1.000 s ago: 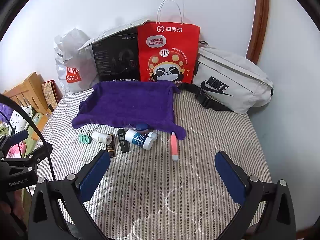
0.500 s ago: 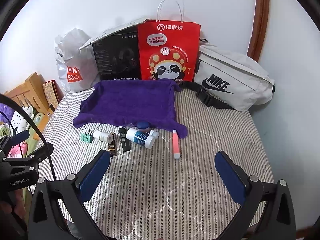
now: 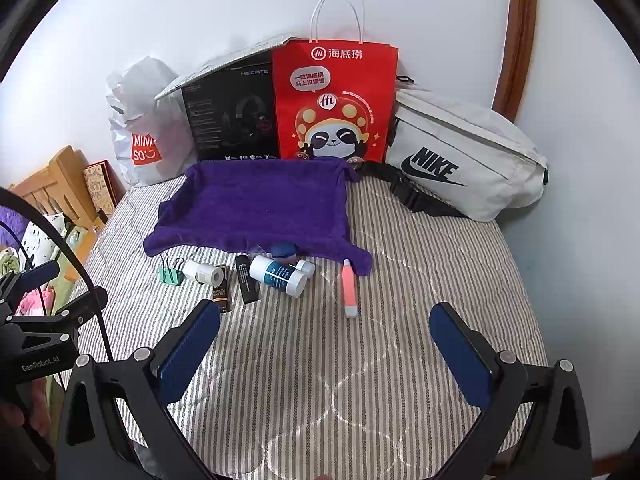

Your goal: Organize rigid objects

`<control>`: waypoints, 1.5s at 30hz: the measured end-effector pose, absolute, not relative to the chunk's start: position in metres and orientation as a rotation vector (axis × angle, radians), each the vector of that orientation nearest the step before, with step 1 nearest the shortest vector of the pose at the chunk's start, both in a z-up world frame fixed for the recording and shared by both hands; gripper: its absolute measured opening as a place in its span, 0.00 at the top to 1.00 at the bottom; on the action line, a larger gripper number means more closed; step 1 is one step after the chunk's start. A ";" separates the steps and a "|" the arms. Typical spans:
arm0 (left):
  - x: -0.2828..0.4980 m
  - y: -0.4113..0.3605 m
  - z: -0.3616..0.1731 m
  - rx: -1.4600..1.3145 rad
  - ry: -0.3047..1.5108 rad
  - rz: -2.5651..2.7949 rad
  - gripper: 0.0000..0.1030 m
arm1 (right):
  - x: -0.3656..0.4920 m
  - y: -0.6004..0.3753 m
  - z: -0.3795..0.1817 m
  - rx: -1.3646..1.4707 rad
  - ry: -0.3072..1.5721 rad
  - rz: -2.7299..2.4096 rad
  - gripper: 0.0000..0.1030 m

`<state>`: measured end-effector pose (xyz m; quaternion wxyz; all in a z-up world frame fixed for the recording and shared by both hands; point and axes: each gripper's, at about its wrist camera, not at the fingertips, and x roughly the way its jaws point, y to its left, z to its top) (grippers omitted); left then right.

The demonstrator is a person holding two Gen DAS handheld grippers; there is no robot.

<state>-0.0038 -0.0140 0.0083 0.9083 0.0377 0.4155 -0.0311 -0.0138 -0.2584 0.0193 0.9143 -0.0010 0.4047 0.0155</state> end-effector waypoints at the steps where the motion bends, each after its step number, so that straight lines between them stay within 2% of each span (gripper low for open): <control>1: -0.003 -0.014 0.008 0.078 0.858 -0.065 0.00 | -0.014 -0.259 0.019 0.001 0.833 0.033 0.00; 14: 0.015 -0.006 -0.010 0.044 0.882 -0.089 0.00 | -0.003 -0.260 0.012 0.016 0.825 0.055 0.00; 27: 0.078 0.021 -0.104 0.019 0.961 -0.084 0.01 | 0.027 -0.283 -0.028 0.070 0.889 0.041 0.01; 30: 0.092 0.024 -0.127 0.029 0.974 -0.066 0.08 | 0.033 -0.287 -0.039 0.065 0.916 0.031 0.01; 36: 0.111 0.029 -0.159 -0.001 0.961 -0.082 0.10 | 0.038 -0.292 -0.063 0.044 0.979 0.016 0.02; 45: 0.111 0.028 -0.165 0.018 0.924 -0.087 0.18 | 0.045 -0.297 -0.084 0.013 1.044 -0.025 0.02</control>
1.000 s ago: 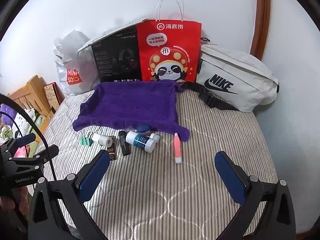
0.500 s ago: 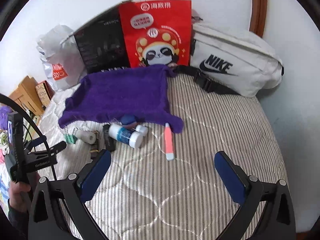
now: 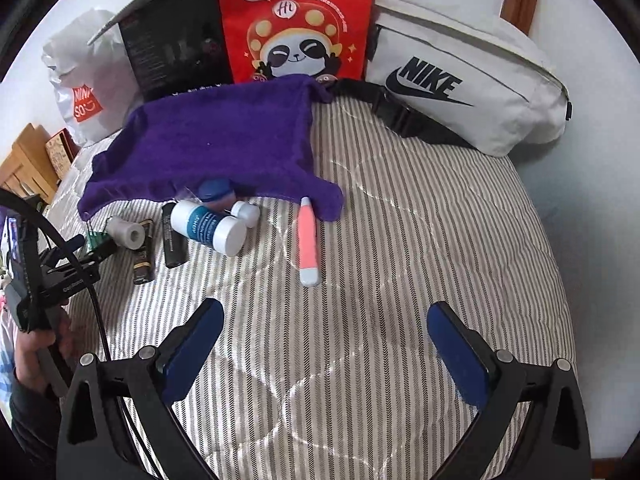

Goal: Organize rigid objects
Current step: 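Lower the left gripper onto the green binder clip and close it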

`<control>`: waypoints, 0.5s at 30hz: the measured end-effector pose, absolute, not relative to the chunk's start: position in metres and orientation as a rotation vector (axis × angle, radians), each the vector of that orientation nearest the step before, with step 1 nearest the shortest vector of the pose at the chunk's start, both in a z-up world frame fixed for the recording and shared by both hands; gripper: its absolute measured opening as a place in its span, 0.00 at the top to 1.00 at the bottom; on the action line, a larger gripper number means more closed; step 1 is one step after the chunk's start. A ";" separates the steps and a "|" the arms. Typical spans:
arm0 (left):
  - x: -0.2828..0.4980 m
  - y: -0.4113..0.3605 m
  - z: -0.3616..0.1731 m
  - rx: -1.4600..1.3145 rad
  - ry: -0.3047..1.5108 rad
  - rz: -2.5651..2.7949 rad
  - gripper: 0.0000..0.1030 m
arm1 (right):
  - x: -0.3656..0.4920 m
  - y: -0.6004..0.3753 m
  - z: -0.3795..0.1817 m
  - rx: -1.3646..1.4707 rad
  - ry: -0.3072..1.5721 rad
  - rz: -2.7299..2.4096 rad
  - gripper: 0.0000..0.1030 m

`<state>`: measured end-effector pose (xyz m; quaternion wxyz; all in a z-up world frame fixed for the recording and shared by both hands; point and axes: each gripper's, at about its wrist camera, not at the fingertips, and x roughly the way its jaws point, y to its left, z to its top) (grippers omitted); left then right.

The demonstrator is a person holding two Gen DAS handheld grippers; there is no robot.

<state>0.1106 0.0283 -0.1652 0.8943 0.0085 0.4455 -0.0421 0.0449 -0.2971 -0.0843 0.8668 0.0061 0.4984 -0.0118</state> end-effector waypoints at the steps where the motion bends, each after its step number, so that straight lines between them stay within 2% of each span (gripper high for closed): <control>1: 0.111 0.028 -0.165 0.021 0.923 -0.084 0.18 | 0.047 -0.297 -0.085 0.012 1.044 -0.027 0.02; 5: 0.111 0.025 -0.165 0.029 0.923 -0.078 0.19 | 0.053 -0.295 -0.086 -0.009 1.030 -0.022 0.03; 6: 0.111 0.024 -0.165 0.028 0.921 -0.080 0.22 | 0.055 -0.295 -0.087 -0.015 1.022 -0.021 0.03; 8: 0.108 0.024 -0.163 0.029 0.904 -0.072 0.41 | 0.059 -0.296 -0.088 -0.022 1.005 -0.019 0.08; 9: 0.107 0.025 -0.161 0.027 0.896 -0.072 0.61 | 0.062 -0.296 -0.091 -0.025 1.002 -0.018 0.12; 14: 0.108 0.026 -0.161 0.035 0.892 -0.060 0.61 | 0.082 -0.303 -0.116 0.039 1.035 0.017 0.23; 15: 0.107 0.027 -0.161 0.036 0.892 -0.059 0.61 | 0.086 -0.304 -0.120 0.049 1.039 0.020 0.29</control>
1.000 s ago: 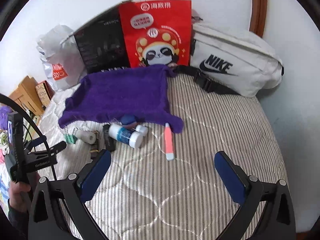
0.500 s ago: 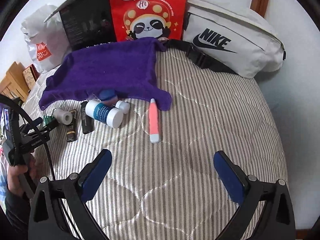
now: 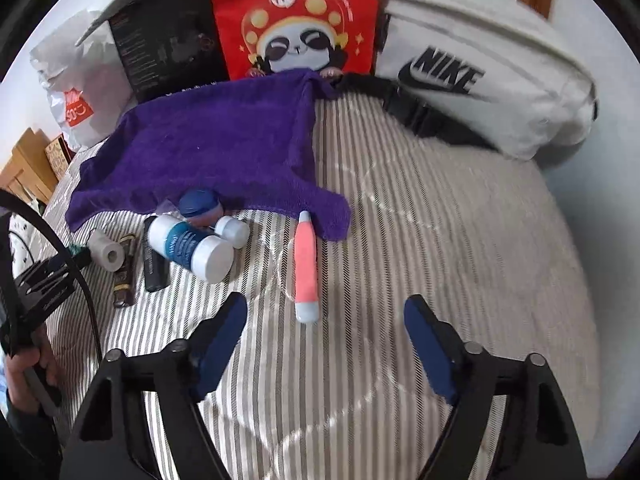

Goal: Organize rigid objects
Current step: 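Lower the left gripper onto the green binder clip and close it, then lower the right gripper onto the pink marker and close it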

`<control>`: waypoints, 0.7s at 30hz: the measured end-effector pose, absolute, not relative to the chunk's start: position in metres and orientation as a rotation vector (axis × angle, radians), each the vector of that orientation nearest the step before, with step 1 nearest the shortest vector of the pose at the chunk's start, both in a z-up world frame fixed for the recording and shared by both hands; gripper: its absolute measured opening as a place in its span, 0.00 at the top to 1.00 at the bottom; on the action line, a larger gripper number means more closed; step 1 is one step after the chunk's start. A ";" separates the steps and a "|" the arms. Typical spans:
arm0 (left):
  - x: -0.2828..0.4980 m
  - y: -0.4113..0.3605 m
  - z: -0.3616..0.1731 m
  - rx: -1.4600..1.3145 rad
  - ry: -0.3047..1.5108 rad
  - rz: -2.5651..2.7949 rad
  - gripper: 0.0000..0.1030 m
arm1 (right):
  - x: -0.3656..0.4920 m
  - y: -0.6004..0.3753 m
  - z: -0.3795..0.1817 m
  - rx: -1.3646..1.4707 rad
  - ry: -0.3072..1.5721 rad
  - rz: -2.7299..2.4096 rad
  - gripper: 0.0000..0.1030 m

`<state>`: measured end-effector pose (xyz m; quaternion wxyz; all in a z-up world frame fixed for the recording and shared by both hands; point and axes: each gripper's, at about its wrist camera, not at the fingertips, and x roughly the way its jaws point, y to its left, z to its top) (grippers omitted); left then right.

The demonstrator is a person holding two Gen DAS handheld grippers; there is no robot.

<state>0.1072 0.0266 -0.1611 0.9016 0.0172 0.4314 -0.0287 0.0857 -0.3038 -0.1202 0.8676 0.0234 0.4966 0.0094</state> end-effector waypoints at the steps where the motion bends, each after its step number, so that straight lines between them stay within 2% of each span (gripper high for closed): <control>1: 0.107 0.026 -0.161 0.037 0.892 -0.058 0.61 | 0.092 -0.305 -0.127 0.060 1.043 0.024 0.32; 3: 0.107 0.026 -0.161 0.039 0.892 -0.057 0.61 | 0.101 -0.305 -0.137 0.068 1.057 0.039 0.43; 5: 0.107 0.026 -0.161 0.037 0.892 -0.057 0.61 | 0.110 -0.301 -0.146 0.071 1.062 0.056 0.48; 8: 0.107 0.026 -0.162 0.038 0.892 -0.057 0.61 | 0.117 -0.290 -0.155 0.030 1.059 0.088 0.61; 12: 0.107 0.026 -0.162 0.037 0.892 -0.057 0.61 | 0.116 -0.279 -0.158 -0.064 1.014 0.097 0.65; 16: 0.107 0.026 -0.162 0.037 0.892 -0.058 0.61 | 0.113 -0.285 -0.159 -0.025 0.981 0.109 0.67; 17: 0.107 0.026 -0.162 0.037 0.892 -0.057 0.61 | 0.112 -0.286 -0.159 -0.031 0.979 0.106 0.71; 19: 0.107 0.026 -0.162 0.037 0.892 -0.057 0.61 | 0.112 -0.285 -0.158 -0.054 0.984 0.123 0.84; 21: 0.107 0.026 -0.162 0.034 0.892 -0.059 0.61 | 0.113 -0.282 -0.158 -0.077 0.993 0.129 0.85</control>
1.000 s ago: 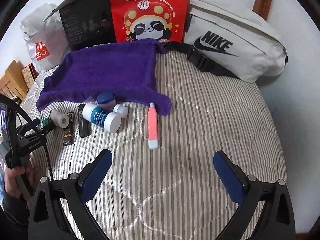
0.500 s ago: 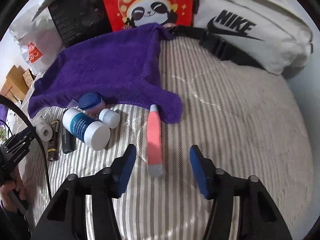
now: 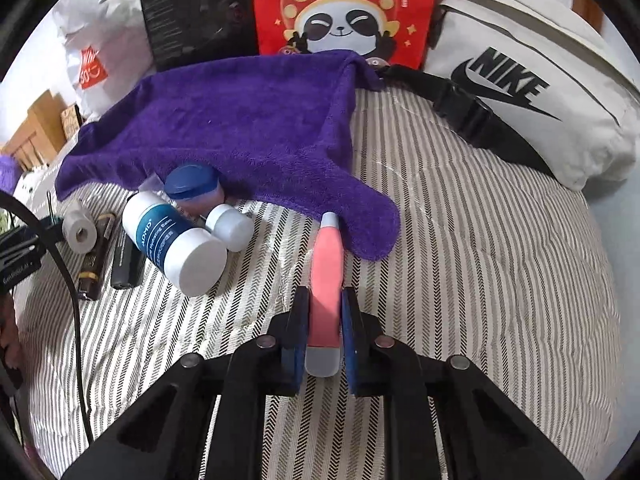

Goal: Organize rigid objects
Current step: 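Lower the right gripper onto the pink marker and close it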

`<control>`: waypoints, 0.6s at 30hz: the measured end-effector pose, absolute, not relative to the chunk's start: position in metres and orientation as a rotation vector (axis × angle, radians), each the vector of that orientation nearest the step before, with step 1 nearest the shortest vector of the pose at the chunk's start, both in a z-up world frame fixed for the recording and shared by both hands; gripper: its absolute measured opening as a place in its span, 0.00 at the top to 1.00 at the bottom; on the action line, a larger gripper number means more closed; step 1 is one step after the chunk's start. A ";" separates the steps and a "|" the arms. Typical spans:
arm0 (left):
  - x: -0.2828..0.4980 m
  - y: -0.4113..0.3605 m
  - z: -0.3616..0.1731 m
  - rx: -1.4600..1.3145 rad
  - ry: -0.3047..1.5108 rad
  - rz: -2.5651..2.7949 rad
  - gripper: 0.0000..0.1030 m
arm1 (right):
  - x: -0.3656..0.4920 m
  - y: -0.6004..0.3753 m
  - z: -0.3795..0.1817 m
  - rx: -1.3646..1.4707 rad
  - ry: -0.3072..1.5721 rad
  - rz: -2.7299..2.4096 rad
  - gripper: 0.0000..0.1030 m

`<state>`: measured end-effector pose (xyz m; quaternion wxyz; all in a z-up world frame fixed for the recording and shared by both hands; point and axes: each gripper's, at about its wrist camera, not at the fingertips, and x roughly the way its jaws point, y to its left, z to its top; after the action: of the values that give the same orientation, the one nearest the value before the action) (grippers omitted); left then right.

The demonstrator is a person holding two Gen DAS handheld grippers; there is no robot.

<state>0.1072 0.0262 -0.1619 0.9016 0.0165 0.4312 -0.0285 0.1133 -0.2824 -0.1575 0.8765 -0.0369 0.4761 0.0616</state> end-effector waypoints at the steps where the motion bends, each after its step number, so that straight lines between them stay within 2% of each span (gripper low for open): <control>1: 0.107 0.026 -0.162 0.033 0.892 -0.059 0.61 | 0.114 -0.281 -0.157 -0.089 0.996 0.129 0.85; 18: 0.103 0.030 -0.159 0.029 0.919 -0.053 0.62 | 0.117 -0.287 -0.156 -0.031 1.052 0.145 0.85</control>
<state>0.1033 0.0298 -0.1593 0.8958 0.0139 0.4434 -0.0257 0.1172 -0.2865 -0.1559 0.8621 -0.0147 0.5018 0.0693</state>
